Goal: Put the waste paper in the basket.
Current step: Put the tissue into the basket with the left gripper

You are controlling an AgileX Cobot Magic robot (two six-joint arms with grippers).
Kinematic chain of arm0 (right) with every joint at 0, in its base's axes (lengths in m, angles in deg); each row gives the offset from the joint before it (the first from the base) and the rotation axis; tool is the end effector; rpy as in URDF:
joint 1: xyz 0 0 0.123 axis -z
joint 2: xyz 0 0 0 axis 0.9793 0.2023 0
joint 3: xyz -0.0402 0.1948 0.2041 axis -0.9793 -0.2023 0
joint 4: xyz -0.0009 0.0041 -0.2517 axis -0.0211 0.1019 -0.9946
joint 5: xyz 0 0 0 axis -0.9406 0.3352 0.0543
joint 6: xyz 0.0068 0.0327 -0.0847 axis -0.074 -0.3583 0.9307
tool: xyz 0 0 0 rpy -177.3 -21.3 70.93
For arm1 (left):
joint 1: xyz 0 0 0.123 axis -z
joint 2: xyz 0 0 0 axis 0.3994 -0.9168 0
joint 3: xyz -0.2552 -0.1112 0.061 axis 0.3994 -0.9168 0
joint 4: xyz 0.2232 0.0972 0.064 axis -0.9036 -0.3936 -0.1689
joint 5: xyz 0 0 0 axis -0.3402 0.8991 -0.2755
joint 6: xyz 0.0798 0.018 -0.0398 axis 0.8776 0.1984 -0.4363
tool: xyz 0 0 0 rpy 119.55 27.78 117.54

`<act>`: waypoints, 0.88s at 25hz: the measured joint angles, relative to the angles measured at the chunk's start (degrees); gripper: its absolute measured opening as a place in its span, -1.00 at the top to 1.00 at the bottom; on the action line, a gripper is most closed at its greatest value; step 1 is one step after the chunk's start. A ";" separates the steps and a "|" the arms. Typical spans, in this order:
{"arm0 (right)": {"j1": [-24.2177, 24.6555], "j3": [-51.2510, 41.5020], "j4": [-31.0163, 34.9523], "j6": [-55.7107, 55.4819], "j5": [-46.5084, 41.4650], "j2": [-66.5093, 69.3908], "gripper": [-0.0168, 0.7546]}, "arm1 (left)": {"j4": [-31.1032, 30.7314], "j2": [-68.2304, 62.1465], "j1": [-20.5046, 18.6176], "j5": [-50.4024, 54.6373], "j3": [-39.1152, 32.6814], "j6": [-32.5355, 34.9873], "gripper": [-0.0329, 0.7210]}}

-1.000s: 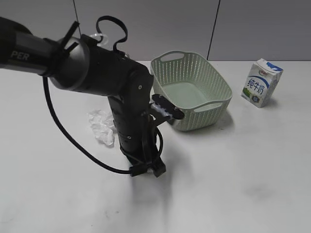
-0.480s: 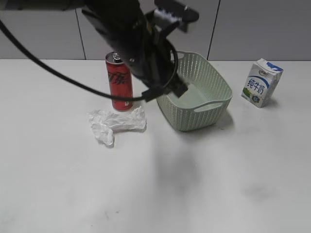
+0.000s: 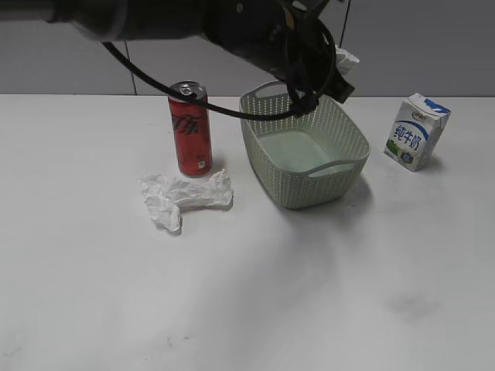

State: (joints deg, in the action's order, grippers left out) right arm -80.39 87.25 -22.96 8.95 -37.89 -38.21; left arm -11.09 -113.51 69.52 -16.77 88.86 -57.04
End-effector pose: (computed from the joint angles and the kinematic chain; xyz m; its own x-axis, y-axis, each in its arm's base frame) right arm 0.0069 0.0111 0.2657 -0.3944 -0.1110 -0.9122 -0.1836 0.9822 -0.0401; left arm 0.3378 -0.3538 0.2581 -0.1995 0.5731 -0.7948 0.8142 0.5483 0.1910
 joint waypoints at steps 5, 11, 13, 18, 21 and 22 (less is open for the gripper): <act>0.00 0.00 0.00 0.04 0.00 0.00 -0.57 | -0.36 -4.46 0.00 0.57 0.00 0.00 0.43; 0.00 0.00 0.00 0.04 0.00 0.00 -0.57 | 0.09 -4.59 -0.06 2.62 0.00 -0.05 -0.78; 0.00 0.00 0.00 0.04 0.00 0.00 -0.57 | 0.59 -3.64 -0.06 3.32 0.00 0.01 -0.82; 0.00 0.00 0.00 -0.01 0.00 0.00 -0.57 | 0.73 2.71 -0.06 11.49 0.05 0.01 -0.81; 0.00 0.00 0.00 -0.01 0.00 0.00 -0.57 | 0.67 7.49 -0.06 21.04 0.10 -0.01 -0.76; 0.00 0.00 0.00 -0.01 0.00 0.00 -0.57 | 0.53 9.08 -0.12 24.54 0.10 -0.01 -0.75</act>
State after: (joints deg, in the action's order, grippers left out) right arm -80.39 87.25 -22.96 8.94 -37.89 -38.21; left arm -10.56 -104.43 69.39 7.78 88.96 -57.05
